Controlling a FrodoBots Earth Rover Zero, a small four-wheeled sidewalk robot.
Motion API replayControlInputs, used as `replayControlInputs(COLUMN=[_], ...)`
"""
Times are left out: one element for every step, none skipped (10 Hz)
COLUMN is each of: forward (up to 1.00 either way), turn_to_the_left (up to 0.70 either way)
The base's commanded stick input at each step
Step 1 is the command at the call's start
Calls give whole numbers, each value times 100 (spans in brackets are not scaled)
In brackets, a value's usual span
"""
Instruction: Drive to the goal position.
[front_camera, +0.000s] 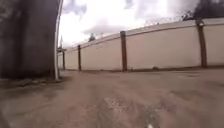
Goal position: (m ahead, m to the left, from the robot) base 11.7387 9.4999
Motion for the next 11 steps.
replayControlInputs(forward=[38,38,37,36,35,31,30,30,30,30,30], turn_to_the_left=[0,0,0,0,0,0,0,0,0,0,0])
